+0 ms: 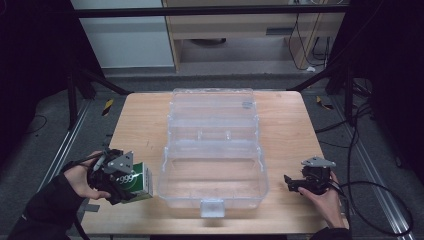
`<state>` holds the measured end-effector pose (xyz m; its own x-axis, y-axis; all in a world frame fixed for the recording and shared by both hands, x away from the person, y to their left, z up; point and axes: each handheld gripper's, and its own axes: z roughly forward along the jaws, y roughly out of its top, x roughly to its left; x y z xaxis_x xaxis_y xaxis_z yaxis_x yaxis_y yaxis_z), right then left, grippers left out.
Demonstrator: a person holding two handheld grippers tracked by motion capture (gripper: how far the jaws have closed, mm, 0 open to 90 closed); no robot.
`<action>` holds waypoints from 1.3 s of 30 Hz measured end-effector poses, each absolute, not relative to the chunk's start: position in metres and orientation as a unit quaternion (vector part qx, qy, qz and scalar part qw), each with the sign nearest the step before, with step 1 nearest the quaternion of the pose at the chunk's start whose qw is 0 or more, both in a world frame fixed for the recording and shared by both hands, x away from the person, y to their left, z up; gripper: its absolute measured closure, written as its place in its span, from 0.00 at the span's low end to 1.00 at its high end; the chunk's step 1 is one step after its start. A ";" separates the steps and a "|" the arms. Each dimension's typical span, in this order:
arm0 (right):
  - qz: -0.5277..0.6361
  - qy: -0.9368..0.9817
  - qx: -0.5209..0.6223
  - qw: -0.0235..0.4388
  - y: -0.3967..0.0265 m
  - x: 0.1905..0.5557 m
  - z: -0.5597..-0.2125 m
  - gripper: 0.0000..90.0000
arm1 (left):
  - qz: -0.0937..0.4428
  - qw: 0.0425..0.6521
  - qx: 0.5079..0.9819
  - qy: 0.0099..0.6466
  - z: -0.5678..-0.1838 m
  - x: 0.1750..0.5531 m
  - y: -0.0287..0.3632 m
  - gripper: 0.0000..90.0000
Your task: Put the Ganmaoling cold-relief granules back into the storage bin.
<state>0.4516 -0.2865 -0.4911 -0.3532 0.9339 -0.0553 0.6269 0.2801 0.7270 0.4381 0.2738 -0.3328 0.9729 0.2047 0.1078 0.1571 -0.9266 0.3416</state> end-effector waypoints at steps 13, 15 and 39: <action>0.312 0.762 0.511 0.246 -0.287 0.451 -0.490 0.01 | 0.084 0.180 0.976 0.086 -0.305 0.442 0.262 0.16; 0.313 0.761 0.512 0.246 -0.287 0.451 -0.491 0.01 | 0.084 0.181 0.976 0.085 -0.305 0.443 0.260 0.16; 0.311 0.763 0.511 0.246 -0.287 0.452 -0.492 0.01 | 0.073 0.191 0.978 0.040 -0.309 0.465 0.197 0.16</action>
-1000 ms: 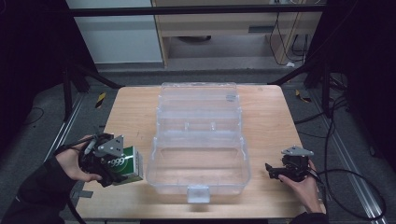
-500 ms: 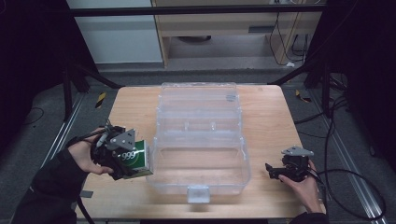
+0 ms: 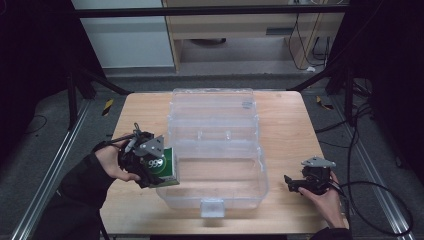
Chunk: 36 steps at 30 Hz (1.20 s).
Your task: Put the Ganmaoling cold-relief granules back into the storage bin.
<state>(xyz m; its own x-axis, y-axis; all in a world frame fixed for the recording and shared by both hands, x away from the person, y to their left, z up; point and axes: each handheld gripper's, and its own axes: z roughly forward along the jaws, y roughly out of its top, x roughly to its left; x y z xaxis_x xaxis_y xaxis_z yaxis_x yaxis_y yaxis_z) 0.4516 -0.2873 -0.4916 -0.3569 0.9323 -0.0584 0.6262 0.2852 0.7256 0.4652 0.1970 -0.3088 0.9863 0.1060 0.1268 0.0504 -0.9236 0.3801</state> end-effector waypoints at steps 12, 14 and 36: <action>0.310 0.764 0.512 0.243 -0.287 0.452 -0.492 0.01 | 0.066 0.187 0.980 0.022 -0.320 0.474 0.173 0.16; 0.309 0.764 0.511 0.243 -0.287 0.452 -0.492 0.01 | 0.065 0.185 0.980 0.022 -0.323 0.475 0.170 0.16; 0.304 0.769 0.508 0.242 -0.286 0.452 -0.494 0.01 | 0.037 0.164 0.985 0.026 -0.365 0.480 0.161 0.16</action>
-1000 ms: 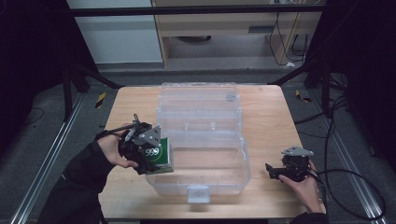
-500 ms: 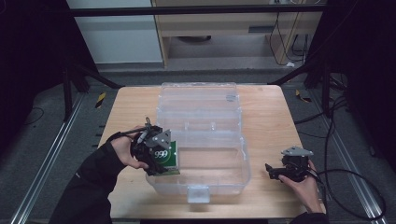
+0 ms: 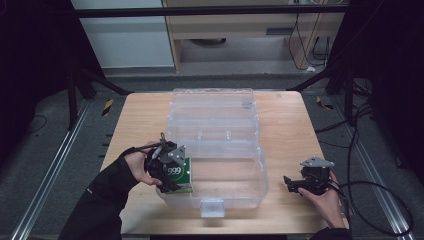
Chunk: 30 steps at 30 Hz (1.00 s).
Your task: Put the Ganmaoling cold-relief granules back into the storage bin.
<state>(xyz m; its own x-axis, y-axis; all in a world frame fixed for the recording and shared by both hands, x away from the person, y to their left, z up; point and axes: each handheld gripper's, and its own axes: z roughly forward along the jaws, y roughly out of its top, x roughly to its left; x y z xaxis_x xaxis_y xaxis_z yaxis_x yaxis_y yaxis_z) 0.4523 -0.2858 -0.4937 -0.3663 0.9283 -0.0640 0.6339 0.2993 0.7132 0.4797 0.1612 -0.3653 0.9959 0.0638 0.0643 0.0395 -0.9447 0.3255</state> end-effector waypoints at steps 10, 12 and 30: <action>0.303 0.770 0.507 0.241 -0.286 0.452 -0.494 0.01 | 0.027 0.157 0.987 0.026 -0.384 0.481 0.159 0.16; 0.303 0.770 0.507 0.241 -0.286 0.453 -0.494 0.01 | 0.026 0.156 0.987 0.027 -0.387 0.482 0.159 0.16; 0.303 0.769 0.508 0.241 -0.286 0.453 -0.494 0.00 | 0.023 0.146 0.989 0.029 -0.407 0.483 0.158 0.15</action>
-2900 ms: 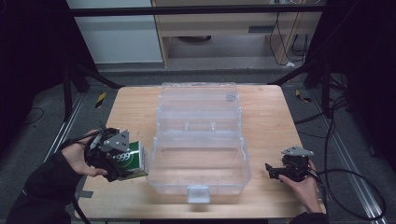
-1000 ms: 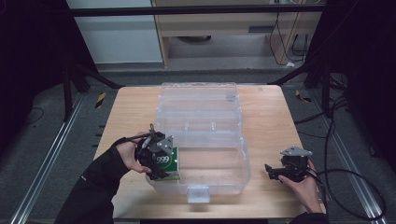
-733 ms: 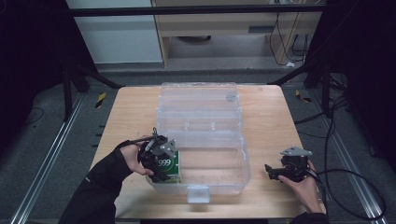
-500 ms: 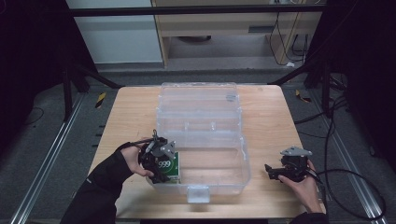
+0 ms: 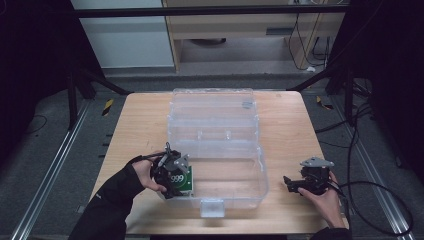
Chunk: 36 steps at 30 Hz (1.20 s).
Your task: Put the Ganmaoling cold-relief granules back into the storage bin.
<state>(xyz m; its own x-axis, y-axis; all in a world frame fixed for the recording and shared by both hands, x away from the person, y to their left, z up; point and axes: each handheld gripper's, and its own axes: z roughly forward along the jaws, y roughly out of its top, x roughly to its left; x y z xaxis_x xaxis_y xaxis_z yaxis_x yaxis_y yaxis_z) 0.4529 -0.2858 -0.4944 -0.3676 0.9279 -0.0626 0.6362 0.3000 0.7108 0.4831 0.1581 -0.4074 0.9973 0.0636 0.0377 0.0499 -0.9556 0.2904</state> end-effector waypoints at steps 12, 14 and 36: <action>0.303 0.770 0.508 0.240 -0.285 0.453 -0.494 0.00 | 0.030 0.152 0.987 0.033 -0.409 0.482 0.159 0.14; 0.303 0.770 0.508 0.241 -0.286 0.453 -0.494 0.00 | 0.030 0.152 0.987 0.034 -0.409 0.482 0.159 0.14; 0.301 0.769 0.510 0.242 -0.287 0.453 -0.494 0.00 | 0.055 0.204 0.977 0.035 -0.378 0.474 0.167 0.15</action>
<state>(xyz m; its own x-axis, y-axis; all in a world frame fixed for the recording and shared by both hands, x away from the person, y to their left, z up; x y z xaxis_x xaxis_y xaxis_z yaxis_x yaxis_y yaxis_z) 0.4527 -0.2869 -0.4939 -0.3634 0.9294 -0.0646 0.6381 0.2988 0.7096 0.4742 0.1675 -0.3780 0.9915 0.0917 0.0928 0.0470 -0.9146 0.4016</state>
